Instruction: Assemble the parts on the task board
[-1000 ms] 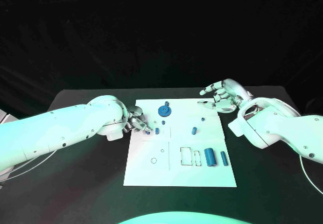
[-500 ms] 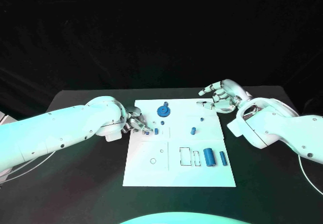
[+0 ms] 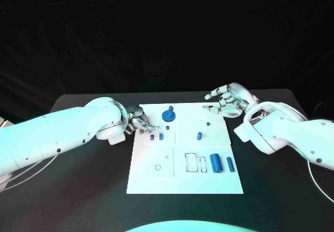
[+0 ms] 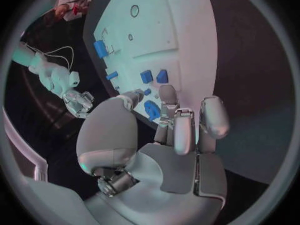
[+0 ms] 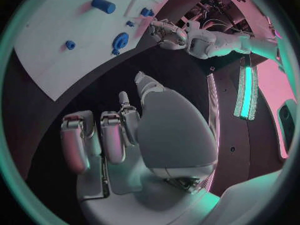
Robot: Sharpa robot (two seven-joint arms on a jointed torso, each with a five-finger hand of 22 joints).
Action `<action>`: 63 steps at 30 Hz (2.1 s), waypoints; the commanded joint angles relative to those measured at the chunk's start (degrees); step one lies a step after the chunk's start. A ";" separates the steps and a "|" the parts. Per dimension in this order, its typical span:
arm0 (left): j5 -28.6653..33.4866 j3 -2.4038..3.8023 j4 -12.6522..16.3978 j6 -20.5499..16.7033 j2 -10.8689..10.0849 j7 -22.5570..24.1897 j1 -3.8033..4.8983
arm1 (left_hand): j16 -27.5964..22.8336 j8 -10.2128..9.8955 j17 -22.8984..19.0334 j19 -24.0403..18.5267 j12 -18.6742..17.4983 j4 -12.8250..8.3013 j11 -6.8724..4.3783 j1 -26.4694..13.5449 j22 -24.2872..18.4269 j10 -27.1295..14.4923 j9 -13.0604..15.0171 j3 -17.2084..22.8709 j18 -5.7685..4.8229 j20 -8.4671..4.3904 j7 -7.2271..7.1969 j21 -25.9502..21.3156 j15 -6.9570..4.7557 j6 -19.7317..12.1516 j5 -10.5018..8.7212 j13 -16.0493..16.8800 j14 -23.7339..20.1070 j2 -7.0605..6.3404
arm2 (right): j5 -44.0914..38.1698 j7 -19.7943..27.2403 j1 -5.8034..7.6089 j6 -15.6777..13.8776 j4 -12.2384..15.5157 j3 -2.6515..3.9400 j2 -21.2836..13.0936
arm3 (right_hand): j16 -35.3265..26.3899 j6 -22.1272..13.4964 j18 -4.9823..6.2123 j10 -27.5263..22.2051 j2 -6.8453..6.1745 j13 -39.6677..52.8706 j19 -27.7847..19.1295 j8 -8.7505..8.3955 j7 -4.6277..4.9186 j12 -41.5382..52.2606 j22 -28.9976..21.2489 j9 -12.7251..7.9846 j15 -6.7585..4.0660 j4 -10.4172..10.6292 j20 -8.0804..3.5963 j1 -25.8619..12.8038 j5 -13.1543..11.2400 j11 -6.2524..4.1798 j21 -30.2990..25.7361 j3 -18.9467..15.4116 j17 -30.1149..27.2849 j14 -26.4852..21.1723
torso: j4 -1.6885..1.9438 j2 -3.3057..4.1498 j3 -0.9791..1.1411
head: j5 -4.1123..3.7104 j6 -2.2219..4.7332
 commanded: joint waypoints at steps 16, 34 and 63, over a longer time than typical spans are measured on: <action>-1.68 -0.23 0.56 -16.19 1.55 27.07 -0.01 | -32.20 -6.48 -36.98 -23.41 -14.96 -4.67 8.40 23.43 -34.92 -25.88 -10.08 3.30 5.23 6.82 7.98 -32.37 8.12 -16.82 0.53 -13.72 -25.94 -0.55 | 0.14 0.92 -0.07 0.18 -0.15 0.00 -0.05 | -0.58 0.21 -0.39 -0.64 0.01 5.50 5.90 -0.31 -0.11 -0.72 15.10 -0.11 0.36 0.24 0.16 -0.48 0.41 -0.01 0.25 0.01 12.19 5.32 | -0.05 0.11 -0.05 | -0.03 0.52; -22.88 -2.74 -3.48 -12.18 6.22 27.25 -0.52 | -25.31 -6.48 -37.58 -22.64 -16.84 -6.08 8.83 24.63 -33.35 -27.88 -18.68 -0.85 5.24 7.28 6.34 -30.57 8.58 -14.87 -0.20 -19.82 -25.76 -1.23 | 0.64 1.62 -0.07 -0.06 -0.17 0.00 -0.06 | -1.67 0.24 -0.08 -1.48 0.00 4.70 5.28 -0.32 -0.13 -1.70 14.46 -0.16 0.32 0.17 0.14 -0.31 0.47 -0.04 -0.89 0.20 10.15 4.72 | -0.03 0.12 -0.01 | -0.32 0.38; -27.23 -2.84 -8.81 -5.58 10.49 24.38 -1.24 | -11.98 -8.94 -33.22 -22.40 -12.27 -5.75 7.86 27.23 -27.19 -25.90 -26.10 2.98 5.29 6.64 5.23 -22.27 7.69 -6.31 -0.19 -21.77 -21.04 -0.56 | 0.65 1.69 -0.07 0.12 -0.28 0.00 0.28 | -1.69 0.24 -0.05 -1.54 0.02 4.65 5.22 -0.33 -0.13 -1.78 14.41 -0.18 0.30 0.17 0.13 -0.29 0.48 -0.04 -1.00 0.23 10.16 4.72 | -0.04 0.06 0.01 | -0.48 0.43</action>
